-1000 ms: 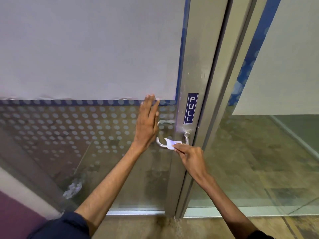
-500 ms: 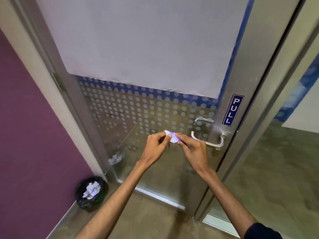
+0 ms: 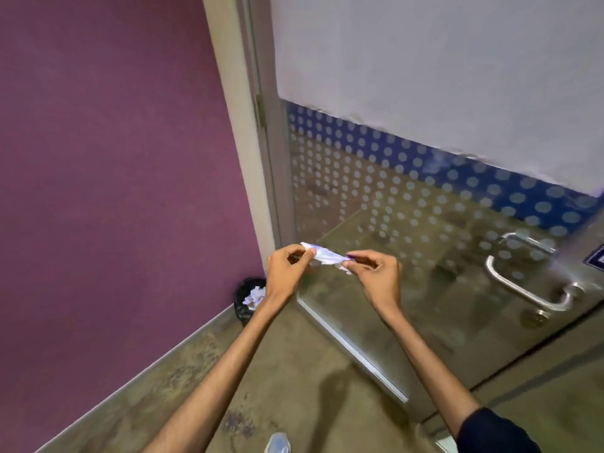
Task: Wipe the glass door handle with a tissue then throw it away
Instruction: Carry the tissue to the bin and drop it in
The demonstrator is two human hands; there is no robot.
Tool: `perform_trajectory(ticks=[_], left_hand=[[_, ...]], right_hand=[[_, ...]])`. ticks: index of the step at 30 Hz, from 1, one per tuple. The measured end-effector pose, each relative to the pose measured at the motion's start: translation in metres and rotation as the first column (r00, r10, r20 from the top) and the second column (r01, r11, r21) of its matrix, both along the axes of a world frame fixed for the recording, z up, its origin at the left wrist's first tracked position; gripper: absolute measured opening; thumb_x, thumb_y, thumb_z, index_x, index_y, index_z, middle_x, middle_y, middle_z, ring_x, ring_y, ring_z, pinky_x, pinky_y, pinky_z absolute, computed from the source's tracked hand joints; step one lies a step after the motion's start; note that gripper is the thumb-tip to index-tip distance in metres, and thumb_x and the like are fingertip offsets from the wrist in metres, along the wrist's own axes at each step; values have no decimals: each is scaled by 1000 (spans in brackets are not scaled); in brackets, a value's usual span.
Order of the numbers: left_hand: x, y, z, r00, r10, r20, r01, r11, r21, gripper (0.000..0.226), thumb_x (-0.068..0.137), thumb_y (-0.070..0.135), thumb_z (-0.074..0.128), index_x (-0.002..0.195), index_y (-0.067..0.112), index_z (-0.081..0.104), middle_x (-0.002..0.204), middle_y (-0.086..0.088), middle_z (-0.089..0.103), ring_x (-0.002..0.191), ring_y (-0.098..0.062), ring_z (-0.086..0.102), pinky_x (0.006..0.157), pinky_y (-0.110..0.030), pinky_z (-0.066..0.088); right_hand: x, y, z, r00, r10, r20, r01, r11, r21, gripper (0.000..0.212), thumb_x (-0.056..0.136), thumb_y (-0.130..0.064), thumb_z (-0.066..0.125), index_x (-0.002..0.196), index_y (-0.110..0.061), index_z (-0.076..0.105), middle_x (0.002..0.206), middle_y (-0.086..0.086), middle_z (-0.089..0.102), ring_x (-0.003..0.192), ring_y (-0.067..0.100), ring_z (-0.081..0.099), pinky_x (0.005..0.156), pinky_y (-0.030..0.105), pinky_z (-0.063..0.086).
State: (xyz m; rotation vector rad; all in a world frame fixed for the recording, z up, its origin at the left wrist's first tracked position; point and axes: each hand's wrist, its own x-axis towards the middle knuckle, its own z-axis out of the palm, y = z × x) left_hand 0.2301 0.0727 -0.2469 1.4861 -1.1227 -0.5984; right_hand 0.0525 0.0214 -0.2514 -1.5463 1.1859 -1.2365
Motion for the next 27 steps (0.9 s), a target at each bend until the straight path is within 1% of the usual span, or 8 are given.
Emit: perform_trajectory(ticks=[4, 6, 9, 12, 14, 22, 25, 27], left_hand=[[51, 11, -11, 991, 127, -39, -125, 992, 34, 12, 89, 22, 72, 78, 21, 77, 69, 0, 75, 65, -14, 71, 65, -33, 58], [80, 11, -21, 984, 171, -60, -167, 984, 58, 14, 89, 23, 72, 79, 15, 77, 68, -4, 74, 62, -13, 70, 62, -32, 58], [127, 7, -35, 967, 242, -73, -233, 965, 117, 16, 89, 23, 72, 82, 9, 76, 69, -8, 75, 59, -13, 71, 61, -29, 56], [177, -3, -51, 951, 290, -104, -272, 949, 160, 16, 89, 22, 71, 81, 10, 76, 70, -9, 75, 60, -16, 72, 63, -33, 58], [210, -13, -63, 944, 307, -122, -282, 941, 186, 14, 89, 21, 71, 80, 10, 75, 70, -10, 75, 63, -23, 74, 64, -40, 58], [301, -58, -111, 922, 368, -121, -327, 907, 267, 9, 87, 21, 72, 84, 13, 75, 73, -5, 76, 62, -20, 74, 64, -32, 56], [319, -81, -132, 915, 382, -134, -329, 894, 303, 6, 85, 21, 75, 83, 17, 75, 72, -4, 75, 61, -18, 73, 67, -33, 58], [331, -98, -144, 902, 399, -163, -332, 885, 327, 5, 84, 19, 77, 80, 18, 74, 71, -4, 74, 60, -17, 73, 68, -37, 61]], right_hand=[[59, -8, -9, 993, 108, -39, -108, 994, 5, 21, 68, 4, 83, 83, -11, 78, 76, 2, 75, 62, -4, 66, 65, 11, 52], [91, -15, -16, 989, 138, -60, -137, 990, 27, 19, 69, 4, 82, 84, -8, 78, 77, 3, 75, 63, -1, 67, 66, 12, 53], [140, -28, -29, 979, 170, -112, -165, 985, 52, 18, 71, 1, 81, 84, -10, 79, 77, 1, 76, 65, 0, 69, 68, 16, 54], [186, -42, -40, 967, 203, -153, -197, 979, 54, 16, 73, 2, 78, 86, -6, 79, 78, -1, 75, 61, -12, 63, 66, 7, 49], [218, -53, -48, 960, 213, -183, -208, 977, 48, 15, 75, 3, 77, 88, -4, 78, 77, -2, 73, 59, -16, 61, 62, 1, 45], [318, -97, -91, 961, 181, -210, -164, 982, 96, 15, 78, 2, 76, 92, -4, 78, 79, -3, 72, 60, -19, 60, 62, -1, 44], [343, -120, -109, 956, 168, -241, -140, 982, 130, 15, 80, -1, 75, 94, -6, 77, 84, 0, 75, 63, -17, 61, 66, 0, 46], [358, -138, -121, 946, 187, -263, -148, 976, 161, 15, 80, -2, 75, 93, -7, 78, 84, -2, 74, 67, -7, 66, 72, 9, 54]])
